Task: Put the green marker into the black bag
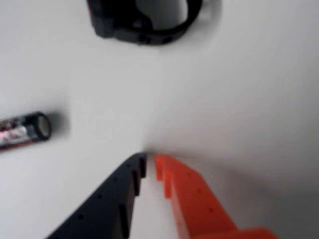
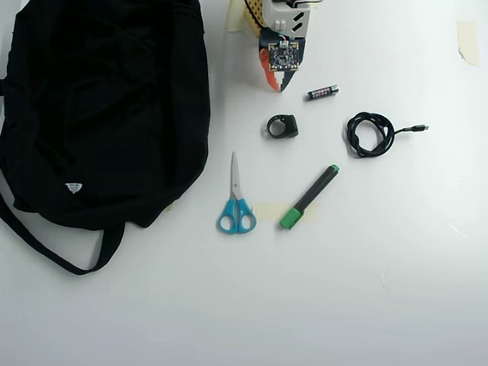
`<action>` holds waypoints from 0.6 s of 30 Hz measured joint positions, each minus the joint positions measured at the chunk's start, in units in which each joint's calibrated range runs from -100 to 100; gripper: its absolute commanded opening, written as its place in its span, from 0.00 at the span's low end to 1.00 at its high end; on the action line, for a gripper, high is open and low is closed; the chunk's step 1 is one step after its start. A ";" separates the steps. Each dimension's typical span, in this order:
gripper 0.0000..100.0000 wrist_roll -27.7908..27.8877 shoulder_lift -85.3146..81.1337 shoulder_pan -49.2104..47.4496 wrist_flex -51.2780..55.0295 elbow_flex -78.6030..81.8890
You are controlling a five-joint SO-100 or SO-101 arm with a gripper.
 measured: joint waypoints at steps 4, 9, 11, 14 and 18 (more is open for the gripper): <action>0.02 0.00 0.00 0.00 -1.98 -2.67; 0.02 0.00 3.99 0.00 -7.99 -7.08; 0.02 -0.05 6.39 0.00 -10.82 -9.75; 0.02 -0.05 9.96 -0.22 -15.11 -13.99; 0.02 -0.05 14.20 -1.69 -20.01 -18.55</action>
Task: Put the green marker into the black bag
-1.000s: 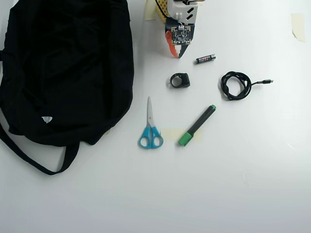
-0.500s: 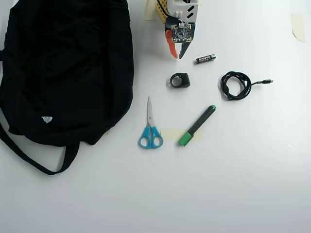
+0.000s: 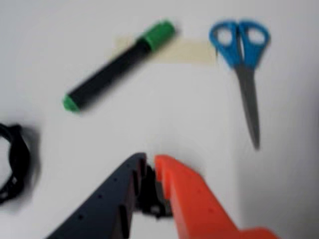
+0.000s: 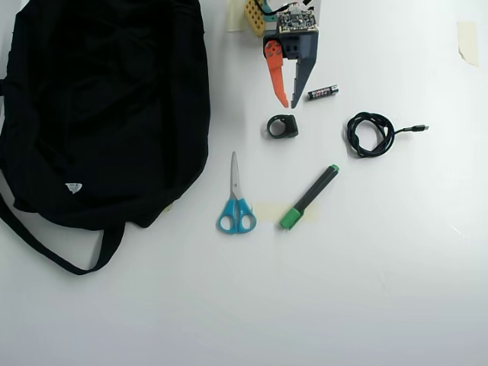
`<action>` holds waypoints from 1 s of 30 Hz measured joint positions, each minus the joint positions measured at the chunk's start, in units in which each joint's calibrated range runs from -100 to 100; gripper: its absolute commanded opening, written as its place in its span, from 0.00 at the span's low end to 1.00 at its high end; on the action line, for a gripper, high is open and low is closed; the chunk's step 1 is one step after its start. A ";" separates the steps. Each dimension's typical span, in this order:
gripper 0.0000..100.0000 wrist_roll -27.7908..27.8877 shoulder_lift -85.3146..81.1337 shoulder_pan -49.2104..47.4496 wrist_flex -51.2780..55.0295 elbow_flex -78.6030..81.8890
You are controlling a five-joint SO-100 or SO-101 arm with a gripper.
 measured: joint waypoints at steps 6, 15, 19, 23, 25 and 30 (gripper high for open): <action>0.02 0.00 7.14 -0.22 -7.04 -6.45; 0.02 0.00 17.35 -0.22 -15.29 -17.30; 0.02 0.00 22.00 -0.22 -17.78 -22.48; 0.02 0.00 26.65 -0.22 -20.78 -26.73; 0.02 0.00 29.06 -0.22 -22.76 -28.69; 0.02 0.00 34.70 -0.22 -26.02 -33.49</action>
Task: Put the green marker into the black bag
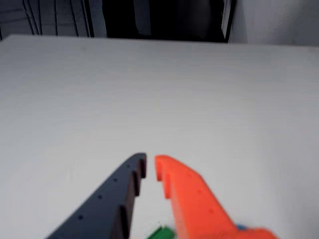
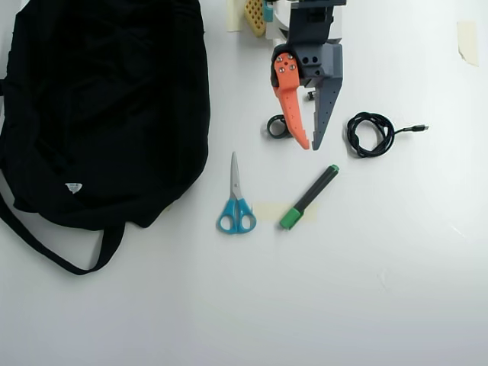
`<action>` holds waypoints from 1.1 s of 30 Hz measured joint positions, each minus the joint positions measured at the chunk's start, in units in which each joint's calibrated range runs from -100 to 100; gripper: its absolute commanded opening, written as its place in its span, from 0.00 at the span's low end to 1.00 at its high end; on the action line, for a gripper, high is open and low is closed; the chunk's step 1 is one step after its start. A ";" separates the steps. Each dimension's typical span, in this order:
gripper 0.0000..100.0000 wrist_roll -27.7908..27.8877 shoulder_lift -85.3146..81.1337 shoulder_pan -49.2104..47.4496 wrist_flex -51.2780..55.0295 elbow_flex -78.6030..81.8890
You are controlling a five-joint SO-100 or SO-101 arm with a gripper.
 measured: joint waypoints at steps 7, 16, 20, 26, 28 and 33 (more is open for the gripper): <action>0.02 0.00 7.31 0.37 -5.75 -5.27; 0.02 0.00 13.03 0.66 -7.64 -13.29; 0.02 0.00 15.69 0.96 -11.59 -15.17; 0.02 0.00 18.76 1.18 -15.46 -16.67; 0.02 0.00 20.92 1.18 -15.54 -19.50; 0.02 0.00 25.32 1.25 -15.54 -24.92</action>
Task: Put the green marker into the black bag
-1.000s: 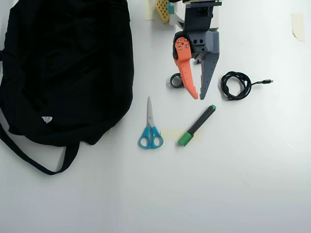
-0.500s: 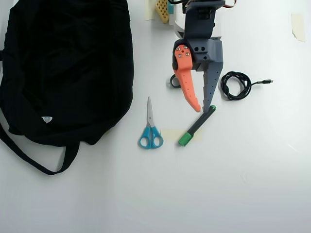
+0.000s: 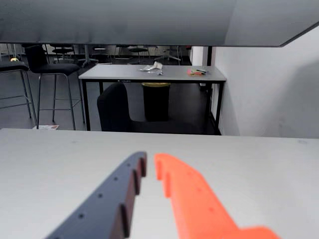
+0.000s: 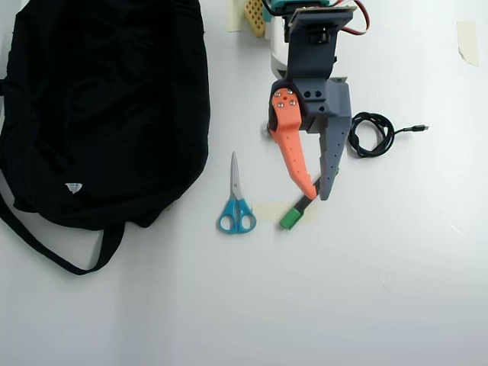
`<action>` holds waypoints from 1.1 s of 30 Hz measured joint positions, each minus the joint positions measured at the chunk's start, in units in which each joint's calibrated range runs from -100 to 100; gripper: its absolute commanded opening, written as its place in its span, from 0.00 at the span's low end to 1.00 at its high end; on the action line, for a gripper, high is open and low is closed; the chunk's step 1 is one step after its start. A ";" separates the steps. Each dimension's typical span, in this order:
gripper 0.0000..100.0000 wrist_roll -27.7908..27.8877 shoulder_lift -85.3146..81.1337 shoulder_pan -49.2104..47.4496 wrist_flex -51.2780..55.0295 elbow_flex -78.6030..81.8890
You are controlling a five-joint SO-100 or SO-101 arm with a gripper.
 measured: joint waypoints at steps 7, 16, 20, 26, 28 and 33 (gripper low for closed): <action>0.02 0.00 3.49 0.07 5.32 -6.92; 0.02 0.00 4.48 0.00 5.50 -7.94; 0.02 0.00 4.48 0.00 5.50 -7.94; 0.02 0.00 4.48 0.00 5.58 -7.94; 0.02 0.00 4.48 0.00 5.58 -7.94; 0.02 0.00 4.48 0.96 5.93 -7.94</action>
